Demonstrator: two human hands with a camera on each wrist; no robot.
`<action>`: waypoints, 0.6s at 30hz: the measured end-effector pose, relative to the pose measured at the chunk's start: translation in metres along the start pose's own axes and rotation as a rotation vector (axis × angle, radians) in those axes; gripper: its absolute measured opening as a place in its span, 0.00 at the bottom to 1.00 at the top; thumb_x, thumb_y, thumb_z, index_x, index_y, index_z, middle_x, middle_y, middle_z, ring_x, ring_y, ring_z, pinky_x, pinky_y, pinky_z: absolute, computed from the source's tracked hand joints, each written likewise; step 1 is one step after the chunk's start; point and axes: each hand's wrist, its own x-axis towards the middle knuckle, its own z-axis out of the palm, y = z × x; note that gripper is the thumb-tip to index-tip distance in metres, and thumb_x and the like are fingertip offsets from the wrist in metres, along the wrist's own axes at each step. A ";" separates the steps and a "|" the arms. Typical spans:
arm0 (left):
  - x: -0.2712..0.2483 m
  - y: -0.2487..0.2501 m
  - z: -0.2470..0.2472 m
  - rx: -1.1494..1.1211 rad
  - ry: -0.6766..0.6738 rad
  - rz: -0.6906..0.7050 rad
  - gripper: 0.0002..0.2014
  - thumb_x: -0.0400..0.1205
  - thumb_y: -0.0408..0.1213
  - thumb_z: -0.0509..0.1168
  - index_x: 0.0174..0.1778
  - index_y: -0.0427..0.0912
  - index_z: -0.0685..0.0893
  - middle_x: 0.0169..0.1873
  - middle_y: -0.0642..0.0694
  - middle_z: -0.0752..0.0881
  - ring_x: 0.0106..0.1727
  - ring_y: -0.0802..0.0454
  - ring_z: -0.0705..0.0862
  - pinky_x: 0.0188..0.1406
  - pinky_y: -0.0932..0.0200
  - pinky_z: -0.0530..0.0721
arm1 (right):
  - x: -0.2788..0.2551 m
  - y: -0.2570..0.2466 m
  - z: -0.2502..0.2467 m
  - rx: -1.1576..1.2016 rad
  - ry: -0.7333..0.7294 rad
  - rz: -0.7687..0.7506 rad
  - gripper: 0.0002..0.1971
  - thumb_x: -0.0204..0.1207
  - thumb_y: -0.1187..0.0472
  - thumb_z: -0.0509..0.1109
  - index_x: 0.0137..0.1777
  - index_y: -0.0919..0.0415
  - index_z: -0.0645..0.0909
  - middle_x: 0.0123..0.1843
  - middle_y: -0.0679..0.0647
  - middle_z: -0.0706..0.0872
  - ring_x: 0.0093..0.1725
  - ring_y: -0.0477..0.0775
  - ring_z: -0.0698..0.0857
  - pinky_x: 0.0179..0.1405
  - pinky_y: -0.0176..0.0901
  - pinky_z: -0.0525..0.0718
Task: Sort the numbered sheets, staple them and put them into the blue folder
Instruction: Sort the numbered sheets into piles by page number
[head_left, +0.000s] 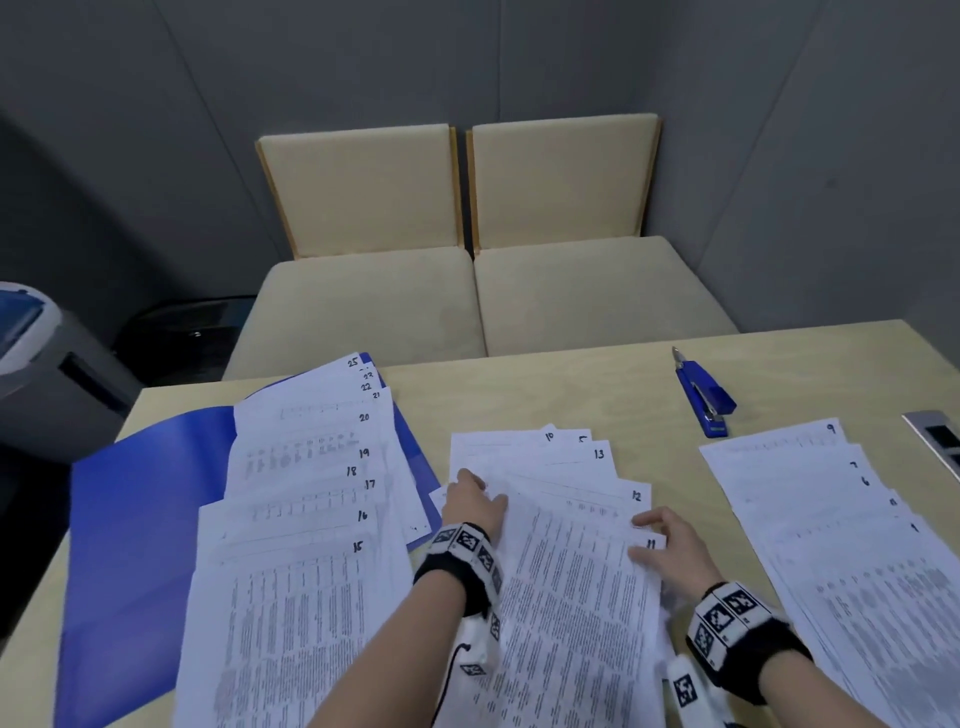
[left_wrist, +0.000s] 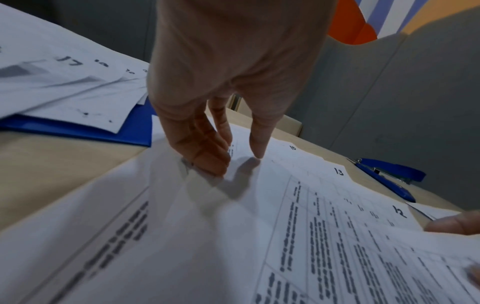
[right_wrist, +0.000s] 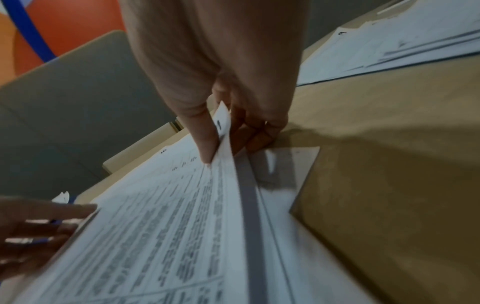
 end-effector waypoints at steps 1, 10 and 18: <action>0.000 0.000 0.002 -0.010 -0.006 -0.006 0.17 0.80 0.44 0.66 0.59 0.40 0.73 0.55 0.42 0.80 0.48 0.44 0.81 0.41 0.57 0.74 | 0.000 0.001 0.000 -0.019 -0.003 -0.006 0.14 0.69 0.73 0.75 0.52 0.60 0.79 0.56 0.56 0.80 0.58 0.55 0.78 0.52 0.42 0.74; 0.004 -0.011 -0.001 -0.372 -0.026 0.001 0.14 0.75 0.45 0.73 0.30 0.45 0.76 0.28 0.49 0.79 0.31 0.51 0.77 0.33 0.61 0.74 | 0.008 0.003 0.000 0.030 -0.038 0.019 0.13 0.66 0.69 0.79 0.44 0.54 0.80 0.52 0.68 0.85 0.52 0.69 0.85 0.55 0.58 0.83; 0.007 -0.029 -0.020 -0.386 0.055 0.068 0.18 0.74 0.45 0.75 0.23 0.44 0.78 0.21 0.48 0.80 0.28 0.47 0.80 0.39 0.47 0.87 | 0.002 0.002 -0.002 -0.007 -0.101 0.016 0.07 0.69 0.69 0.77 0.44 0.65 0.83 0.34 0.55 0.85 0.38 0.56 0.85 0.44 0.48 0.84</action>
